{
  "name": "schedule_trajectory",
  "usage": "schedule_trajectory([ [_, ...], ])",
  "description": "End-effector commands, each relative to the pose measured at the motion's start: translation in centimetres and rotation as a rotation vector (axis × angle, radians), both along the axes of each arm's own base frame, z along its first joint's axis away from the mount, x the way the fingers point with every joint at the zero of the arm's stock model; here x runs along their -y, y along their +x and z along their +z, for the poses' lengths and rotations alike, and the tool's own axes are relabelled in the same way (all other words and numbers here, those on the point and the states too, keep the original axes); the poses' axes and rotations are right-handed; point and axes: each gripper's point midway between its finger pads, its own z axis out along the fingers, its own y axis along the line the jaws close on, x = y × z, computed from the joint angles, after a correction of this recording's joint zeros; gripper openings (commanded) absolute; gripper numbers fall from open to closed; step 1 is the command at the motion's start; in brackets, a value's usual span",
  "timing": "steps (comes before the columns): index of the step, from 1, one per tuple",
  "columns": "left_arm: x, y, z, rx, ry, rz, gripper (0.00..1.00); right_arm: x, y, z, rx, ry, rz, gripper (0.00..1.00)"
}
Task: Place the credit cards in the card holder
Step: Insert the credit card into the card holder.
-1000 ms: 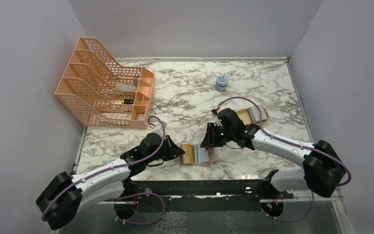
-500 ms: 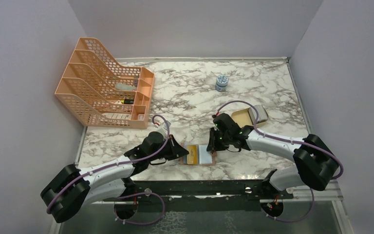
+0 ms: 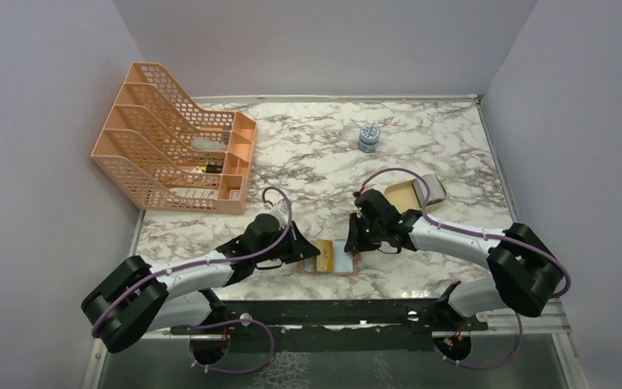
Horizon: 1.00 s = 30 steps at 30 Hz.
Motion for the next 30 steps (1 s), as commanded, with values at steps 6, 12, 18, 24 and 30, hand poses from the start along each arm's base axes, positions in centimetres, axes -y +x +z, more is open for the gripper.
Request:
schedule_trajectory([
  [6,0.6,0.3,-1.1,-0.004,0.026,-0.035,0.0,0.5,0.5,-0.1,0.044,-0.019,-0.008,0.15],
  [12,0.5,0.5,-1.6,-0.006,0.043,-0.032,0.0,0.7,0.3,-0.5,0.041,-0.028,-0.008,0.15],
  [18,0.2,0.8,-2.3,0.001,0.074,-0.022,0.0,1.1,0.2,-0.9,0.038,-0.045,-0.014,0.15],
  [24,0.7,1.0,-2.4,-0.011,0.076,-0.037,0.0,1.1,0.2,-0.9,0.041,-0.046,-0.012,0.15],
  [30,0.9,1.5,-2.7,-0.018,0.087,-0.023,0.0,1.1,0.2,-0.9,0.041,-0.045,-0.01,0.15],
])
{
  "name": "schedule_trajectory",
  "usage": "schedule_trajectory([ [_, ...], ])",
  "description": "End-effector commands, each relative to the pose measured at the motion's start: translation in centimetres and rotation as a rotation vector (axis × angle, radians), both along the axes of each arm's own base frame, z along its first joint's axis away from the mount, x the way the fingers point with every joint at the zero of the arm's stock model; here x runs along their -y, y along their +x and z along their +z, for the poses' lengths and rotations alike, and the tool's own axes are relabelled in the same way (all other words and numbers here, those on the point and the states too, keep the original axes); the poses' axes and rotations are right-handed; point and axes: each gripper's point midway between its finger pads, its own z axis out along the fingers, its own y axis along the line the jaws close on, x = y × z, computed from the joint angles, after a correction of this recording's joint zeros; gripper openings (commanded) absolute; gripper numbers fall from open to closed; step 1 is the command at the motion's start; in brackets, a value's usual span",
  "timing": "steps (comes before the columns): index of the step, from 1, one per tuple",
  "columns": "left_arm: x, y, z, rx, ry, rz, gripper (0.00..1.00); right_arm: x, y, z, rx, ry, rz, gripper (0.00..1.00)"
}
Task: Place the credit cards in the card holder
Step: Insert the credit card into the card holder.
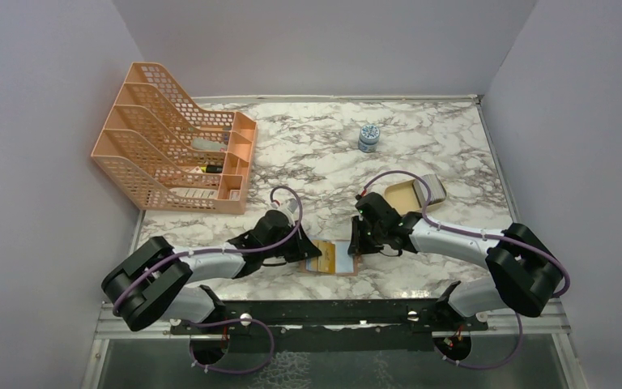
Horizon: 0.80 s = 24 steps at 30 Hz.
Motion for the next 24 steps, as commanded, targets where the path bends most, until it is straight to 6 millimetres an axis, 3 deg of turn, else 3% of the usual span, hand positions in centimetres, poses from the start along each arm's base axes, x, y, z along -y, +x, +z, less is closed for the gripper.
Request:
schedule_trajectory([
  [1,0.5,0.9,0.4,0.026,-0.005,-0.002,0.0,0.0,0.6,0.2,0.043,-0.007,0.0,0.15],
  [18,-1.1,1.4,-1.7,-0.026,0.131,0.066,0.0,0.1,0.6,0.3,0.044,-0.011,-0.004,0.15],
  [24,-1.4,1.1,-0.8,-0.042,0.131,0.071,0.0,0.2,0.6,0.5,0.05,-0.01,-0.008,0.15],
])
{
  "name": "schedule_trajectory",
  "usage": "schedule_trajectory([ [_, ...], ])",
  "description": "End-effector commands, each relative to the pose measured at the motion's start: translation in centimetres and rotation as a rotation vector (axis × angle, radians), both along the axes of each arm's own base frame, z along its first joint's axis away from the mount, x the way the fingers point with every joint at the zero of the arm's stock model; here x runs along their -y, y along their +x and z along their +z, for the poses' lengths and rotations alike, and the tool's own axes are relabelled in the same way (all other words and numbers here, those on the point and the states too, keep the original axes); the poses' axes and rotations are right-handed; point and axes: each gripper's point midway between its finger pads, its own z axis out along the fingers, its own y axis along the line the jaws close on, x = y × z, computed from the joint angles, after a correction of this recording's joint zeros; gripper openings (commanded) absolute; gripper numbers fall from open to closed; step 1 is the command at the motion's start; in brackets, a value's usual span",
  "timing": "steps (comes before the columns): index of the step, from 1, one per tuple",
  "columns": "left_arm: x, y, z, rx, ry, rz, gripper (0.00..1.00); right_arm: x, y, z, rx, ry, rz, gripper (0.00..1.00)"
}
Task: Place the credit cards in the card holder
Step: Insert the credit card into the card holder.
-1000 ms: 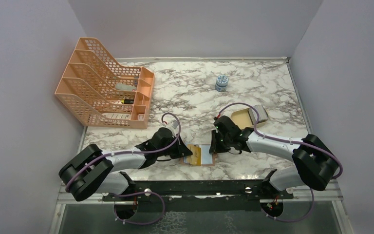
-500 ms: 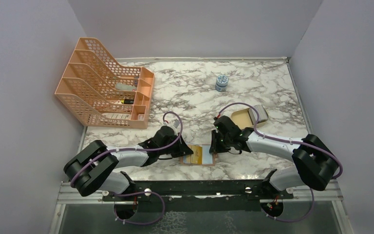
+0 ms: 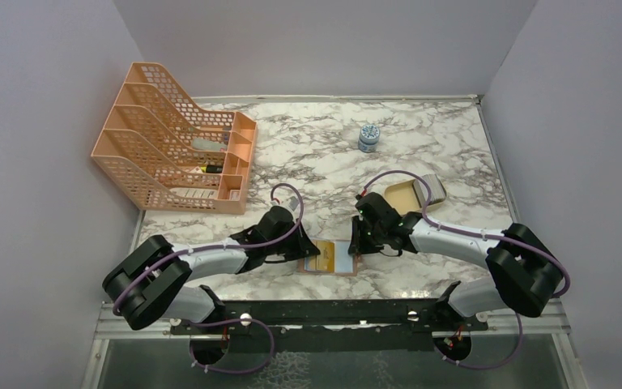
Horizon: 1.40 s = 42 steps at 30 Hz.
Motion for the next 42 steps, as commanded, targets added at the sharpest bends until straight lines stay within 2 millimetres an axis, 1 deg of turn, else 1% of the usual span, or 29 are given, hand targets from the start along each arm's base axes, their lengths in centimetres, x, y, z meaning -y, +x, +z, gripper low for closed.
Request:
schedule_trajectory([
  [1,-1.0,0.2,0.0,-0.009,0.053,0.029,0.0,0.1,0.6,0.5,0.044,-0.003,-0.007,0.15],
  [6,-0.7,0.1,-0.3,-0.017,0.051,0.023,0.0,0.0,0.5,0.4,0.04,-0.001,-0.004,0.15],
  [9,-0.2,0.1,-0.2,-0.018,0.026,0.008,0.0,0.1,0.5,0.3,0.039,-0.002,-0.007,0.15],
  [14,0.7,0.4,0.3,-0.004,-0.011,-0.007,0.0,0.2,0.3,-0.3,0.027,-0.006,-0.009,0.15],
  [21,0.5,0.6,-0.1,-0.001,0.004,0.002,0.0,0.3,0.2,-0.7,0.022,-0.013,-0.014,0.15],
  [29,0.5,0.8,0.1,0.007,-0.019,0.025,0.0,0.4,0.1,-0.6,0.02,-0.01,-0.025,0.15],
  [34,0.7,0.8,0.0,0.006,-0.019,0.018,0.0,0.1,0.2,0.5,0.03,0.019,-0.036,0.15],
  [38,0.6,0.6,-0.4,-0.006,-0.01,0.011,0.01,-0.1,0.1,2.5,0.037,0.05,-0.04,0.2],
  [40,0.6,0.5,-0.5,-0.007,-0.008,0.011,0.07,0.0,0.0,3.0,0.049,0.063,-0.046,0.2],
  [42,0.6,0.6,-0.4,-0.004,-0.01,0.009,0.14,0.2,-0.3,2.8,0.043,0.059,-0.049,0.2],
])
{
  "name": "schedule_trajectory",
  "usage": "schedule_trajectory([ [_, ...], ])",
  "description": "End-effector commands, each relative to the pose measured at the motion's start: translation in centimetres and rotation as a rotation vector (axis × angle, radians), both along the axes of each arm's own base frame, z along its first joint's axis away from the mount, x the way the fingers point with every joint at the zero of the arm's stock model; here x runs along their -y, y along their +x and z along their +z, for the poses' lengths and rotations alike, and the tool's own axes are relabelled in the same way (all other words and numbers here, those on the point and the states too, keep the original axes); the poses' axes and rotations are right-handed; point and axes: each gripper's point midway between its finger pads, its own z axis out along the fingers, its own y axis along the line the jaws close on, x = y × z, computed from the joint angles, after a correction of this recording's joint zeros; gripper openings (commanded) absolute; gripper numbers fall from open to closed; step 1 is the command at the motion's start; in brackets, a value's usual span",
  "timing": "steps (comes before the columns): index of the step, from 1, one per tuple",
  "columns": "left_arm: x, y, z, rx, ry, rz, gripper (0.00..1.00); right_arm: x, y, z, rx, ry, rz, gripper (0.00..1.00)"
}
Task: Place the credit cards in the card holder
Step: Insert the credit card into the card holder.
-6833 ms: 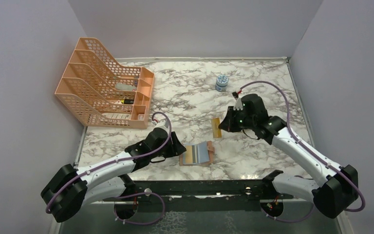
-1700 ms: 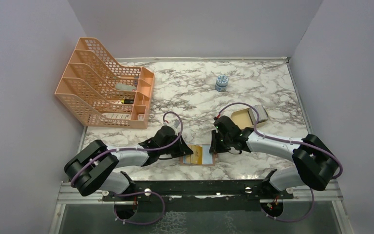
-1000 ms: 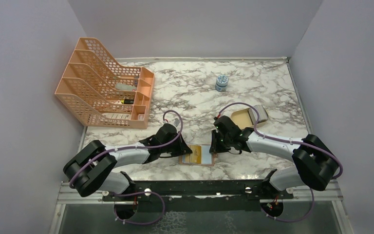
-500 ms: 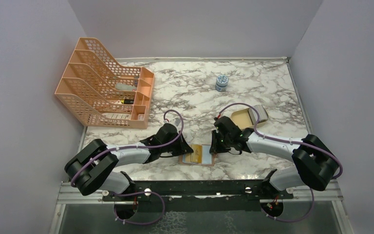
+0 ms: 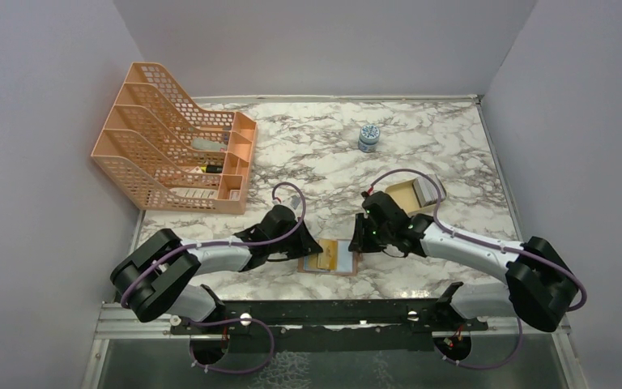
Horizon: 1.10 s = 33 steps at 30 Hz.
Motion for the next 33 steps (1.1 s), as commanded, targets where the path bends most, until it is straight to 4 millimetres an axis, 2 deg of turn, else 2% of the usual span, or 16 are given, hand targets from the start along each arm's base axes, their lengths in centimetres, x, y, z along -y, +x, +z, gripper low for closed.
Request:
schedule_trajectory([
  [1,0.1,0.1,-0.1,0.011,0.004,-0.004,0.17,0.2,-0.2,0.7,0.009,0.009,-0.021,0.2],
  [6,-0.1,0.2,-0.1,0.02,0.016,-0.007,0.3,0.4,-0.6,-0.4,-0.01,-0.006,-0.025,0.2],
  [11,-0.7,0.5,-0.2,0.031,0.082,0.003,0.35,0.4,-0.7,-1.6,-0.023,-0.017,-0.023,0.16],
  [15,-0.5,0.6,0.1,0.044,0.088,0.0,0.33,0.3,-0.8,-2.2,-0.031,-0.018,-0.02,0.15],
  [24,1.1,0.0,-0.2,0.032,0.08,-0.031,0.22,0.2,-0.8,-2.4,-0.031,-0.014,-0.025,0.13],
  [33,2.7,-0.3,0.0,0.051,0.07,-0.069,0.21,0.1,-0.8,-2.7,-0.025,-0.008,-0.032,0.13],
])
